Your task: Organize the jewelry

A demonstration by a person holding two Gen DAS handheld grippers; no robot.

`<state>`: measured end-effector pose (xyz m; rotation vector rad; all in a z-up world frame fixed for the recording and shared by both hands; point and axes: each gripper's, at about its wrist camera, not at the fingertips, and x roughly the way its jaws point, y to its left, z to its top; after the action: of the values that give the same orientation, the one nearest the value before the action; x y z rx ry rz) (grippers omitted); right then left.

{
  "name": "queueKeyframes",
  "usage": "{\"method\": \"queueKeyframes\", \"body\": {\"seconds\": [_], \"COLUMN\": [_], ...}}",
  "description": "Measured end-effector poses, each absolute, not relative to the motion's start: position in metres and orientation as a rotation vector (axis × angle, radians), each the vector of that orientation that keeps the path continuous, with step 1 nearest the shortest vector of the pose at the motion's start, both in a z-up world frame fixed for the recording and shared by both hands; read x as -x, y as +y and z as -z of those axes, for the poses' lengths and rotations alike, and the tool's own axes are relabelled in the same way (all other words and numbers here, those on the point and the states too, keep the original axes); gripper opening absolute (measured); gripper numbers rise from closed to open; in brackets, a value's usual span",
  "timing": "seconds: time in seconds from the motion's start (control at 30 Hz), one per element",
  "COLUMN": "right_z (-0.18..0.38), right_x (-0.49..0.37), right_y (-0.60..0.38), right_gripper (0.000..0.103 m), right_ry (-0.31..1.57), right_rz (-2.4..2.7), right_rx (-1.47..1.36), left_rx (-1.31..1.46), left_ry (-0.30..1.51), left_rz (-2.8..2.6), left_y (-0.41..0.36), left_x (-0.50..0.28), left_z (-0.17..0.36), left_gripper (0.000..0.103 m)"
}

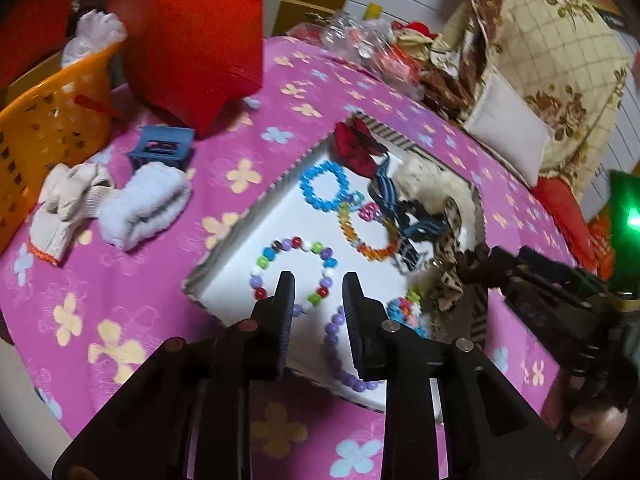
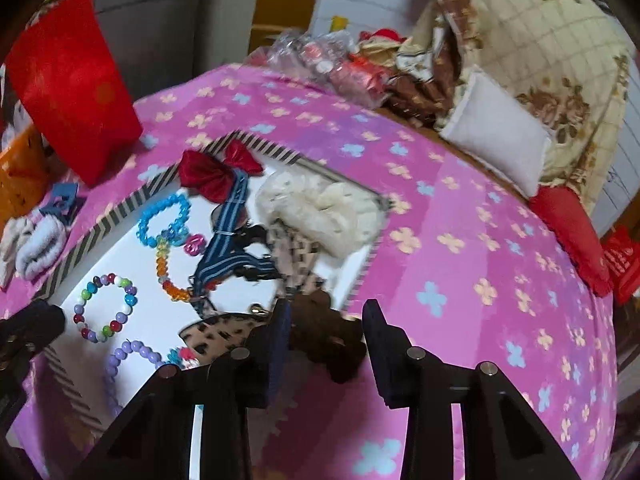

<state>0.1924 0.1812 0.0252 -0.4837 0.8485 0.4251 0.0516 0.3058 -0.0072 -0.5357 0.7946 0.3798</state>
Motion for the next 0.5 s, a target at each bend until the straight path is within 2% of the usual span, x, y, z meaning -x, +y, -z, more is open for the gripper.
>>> {"method": "queueKeyframes", "body": {"seconds": [0.27, 0.5], "right_z": [0.006, -0.028], "right_x": [-0.195, -0.174], "right_y": [0.195, 0.162], "right_gripper": [0.036, 0.035], "right_ry": [0.990, 0.932], "right_rz": [-0.478, -0.479], "right_rx": [0.466, 0.325], "left_rx": [0.559, 0.490], "left_ry": [0.790, 0.767], "left_rz": [-0.414, -0.471], "left_y": [0.317, 0.314], "left_x": [-0.049, -0.046], "left_z": [0.009, 0.004], "left_gripper": [0.024, 0.026]}}
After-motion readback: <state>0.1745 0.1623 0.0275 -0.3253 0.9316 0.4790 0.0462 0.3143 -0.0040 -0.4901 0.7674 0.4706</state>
